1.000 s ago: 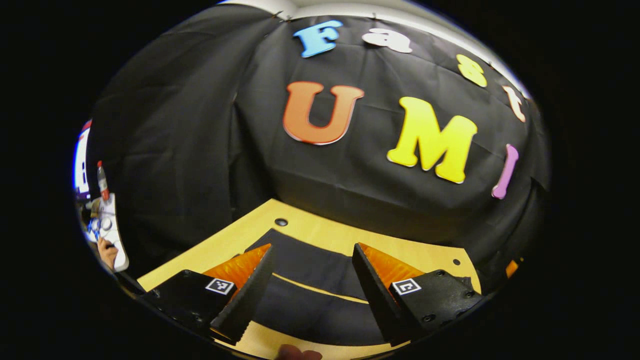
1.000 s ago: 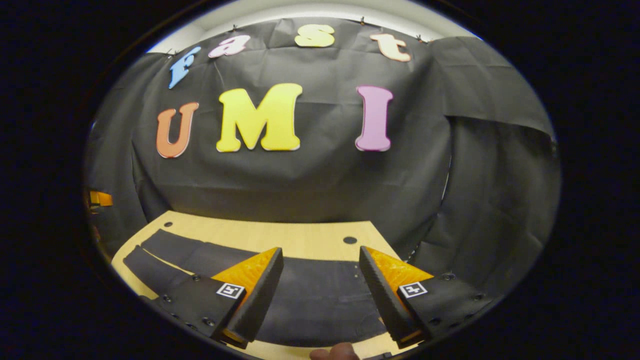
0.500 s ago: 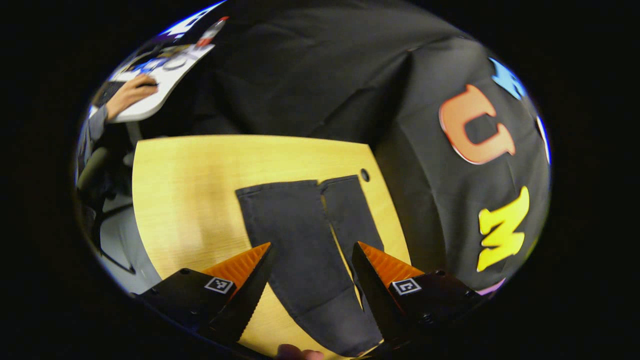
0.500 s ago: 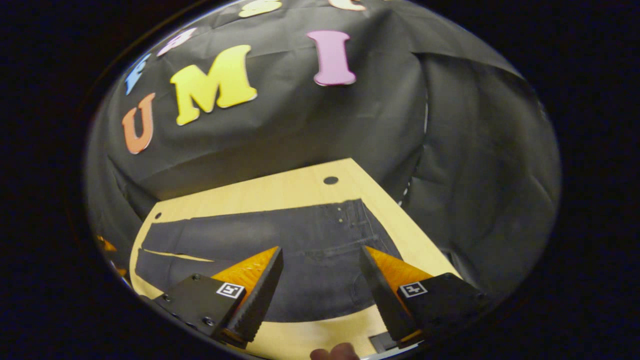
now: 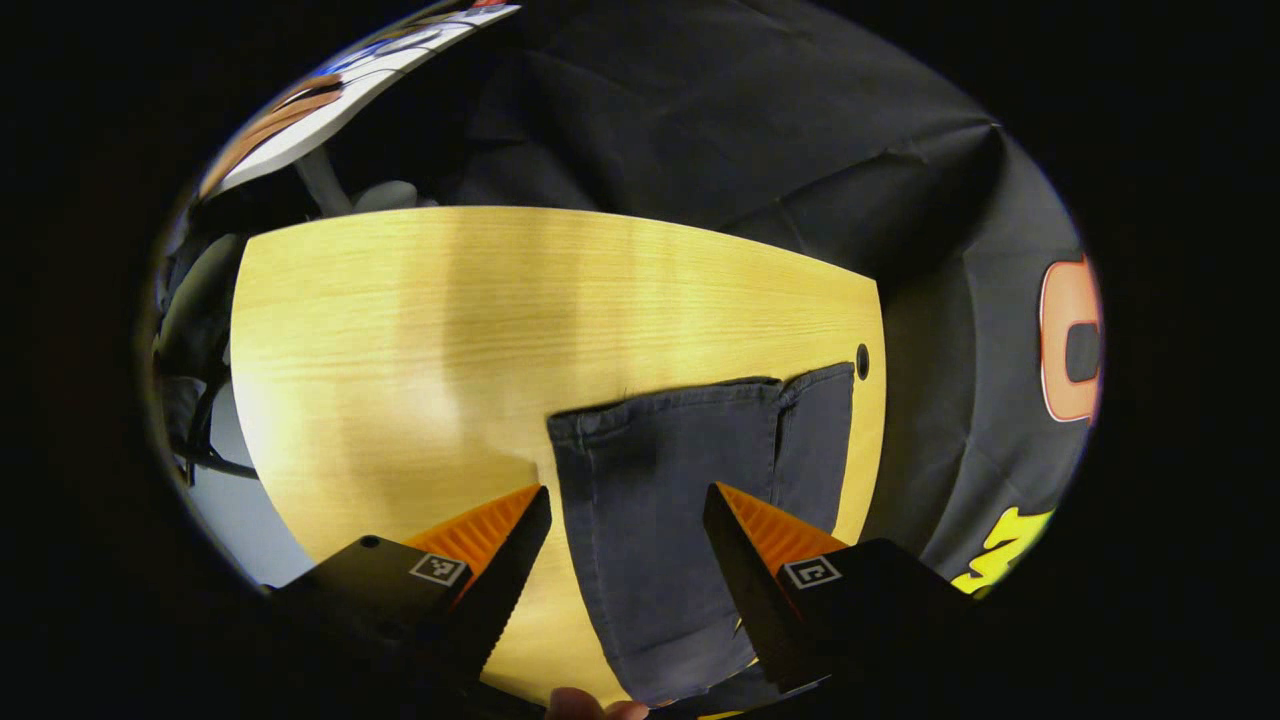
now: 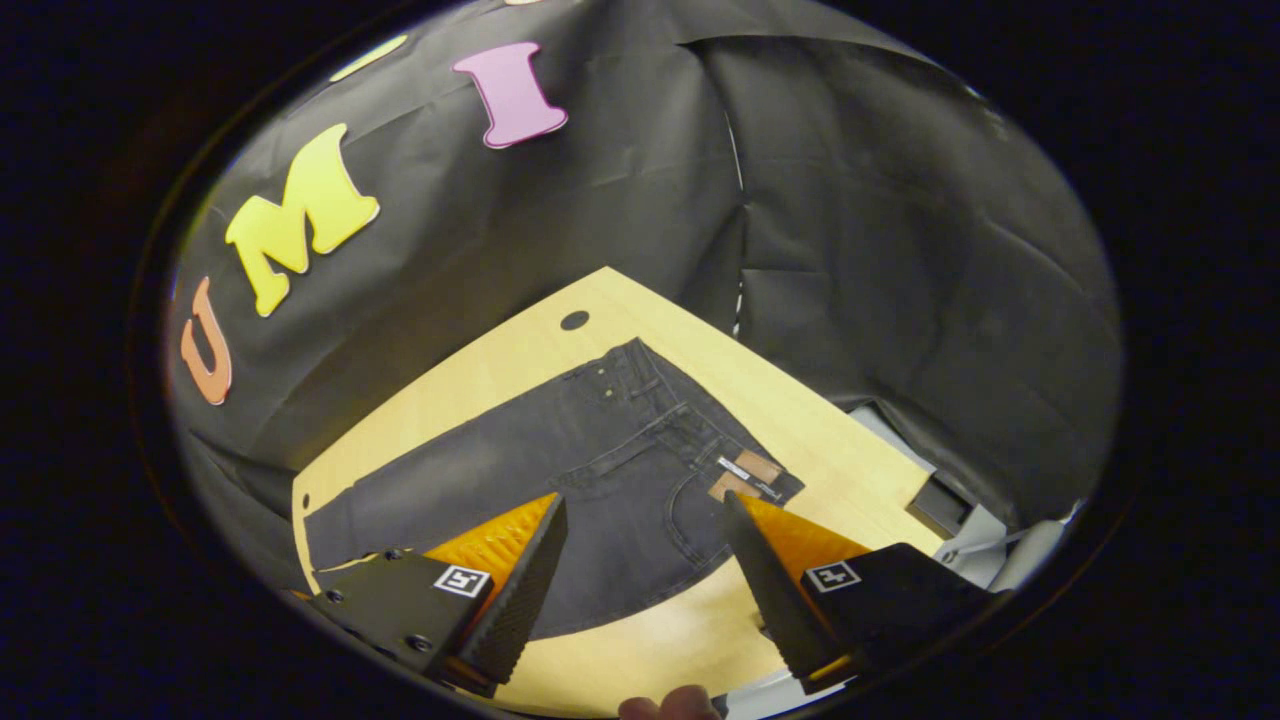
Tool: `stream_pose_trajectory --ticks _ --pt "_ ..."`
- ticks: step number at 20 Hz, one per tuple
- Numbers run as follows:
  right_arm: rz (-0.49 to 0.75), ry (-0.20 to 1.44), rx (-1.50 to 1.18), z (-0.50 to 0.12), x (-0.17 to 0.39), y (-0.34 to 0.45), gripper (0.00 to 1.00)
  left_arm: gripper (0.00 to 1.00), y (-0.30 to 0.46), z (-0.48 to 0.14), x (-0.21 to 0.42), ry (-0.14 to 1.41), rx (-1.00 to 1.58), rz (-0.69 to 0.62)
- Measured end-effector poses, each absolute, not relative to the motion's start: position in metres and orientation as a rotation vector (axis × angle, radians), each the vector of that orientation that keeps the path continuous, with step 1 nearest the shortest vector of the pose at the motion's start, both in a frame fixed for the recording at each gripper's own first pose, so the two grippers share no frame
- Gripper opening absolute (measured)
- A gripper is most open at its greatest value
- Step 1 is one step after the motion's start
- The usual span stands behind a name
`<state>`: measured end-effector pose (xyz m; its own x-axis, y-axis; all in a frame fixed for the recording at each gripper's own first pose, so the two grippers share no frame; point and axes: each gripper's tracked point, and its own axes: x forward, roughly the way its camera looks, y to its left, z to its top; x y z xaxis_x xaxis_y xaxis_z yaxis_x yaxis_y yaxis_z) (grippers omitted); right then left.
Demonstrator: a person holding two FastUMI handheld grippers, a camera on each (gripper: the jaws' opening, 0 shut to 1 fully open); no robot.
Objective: Grasp the waist and the cuffs of the jeans and fold them to make the two legs overlap; first hold the waist and fold one-third of the jeans toward the cuffs, then hold the cuffs and fold the remaining one-third in the same direction to finish folding.
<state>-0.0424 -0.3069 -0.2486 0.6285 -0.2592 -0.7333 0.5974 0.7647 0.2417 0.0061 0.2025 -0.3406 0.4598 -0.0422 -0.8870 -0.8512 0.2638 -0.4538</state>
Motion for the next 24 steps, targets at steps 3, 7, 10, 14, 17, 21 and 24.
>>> stream_pose_trajectory --ticks 3,7,10,14,17,21,24 --pt "-0.527 0.754 0.495 -0.249 -0.045 -0.308 0.98 0.99 0.209 -0.345 0.019 0.976 -1.183 0.685" --pt "-0.564 0.761 0.523 -0.254 -0.045 -0.317 0.98 0.99 0.212 -0.353 0.020 1.009 -1.187 0.710" --pt "-0.583 0.782 0.518 -0.262 -0.045 -0.324 0.98 0.99 0.211 -0.362 0.008 1.072 -1.169 0.765" --pt "-0.603 0.813 0.569 -0.273 -0.041 -0.327 0.98 0.96 0.215 -0.362 0.016 1.068 -1.203 0.786" --pt "-0.615 0.832 0.606 -0.281 -0.037 -0.327 0.98 0.98 0.213 -0.362 0.020 1.101 -1.165 0.764" --pt "-0.628 0.843 0.617 -0.287 -0.036 -0.330 0.98 0.96 0.199 -0.365 0.039 1.124 -1.158 0.685" --pt "-0.654 0.851 0.621 -0.288 -0.038 -0.338 0.98 0.54 0.189 -0.365 0.048 1.118 -1.208 0.708"
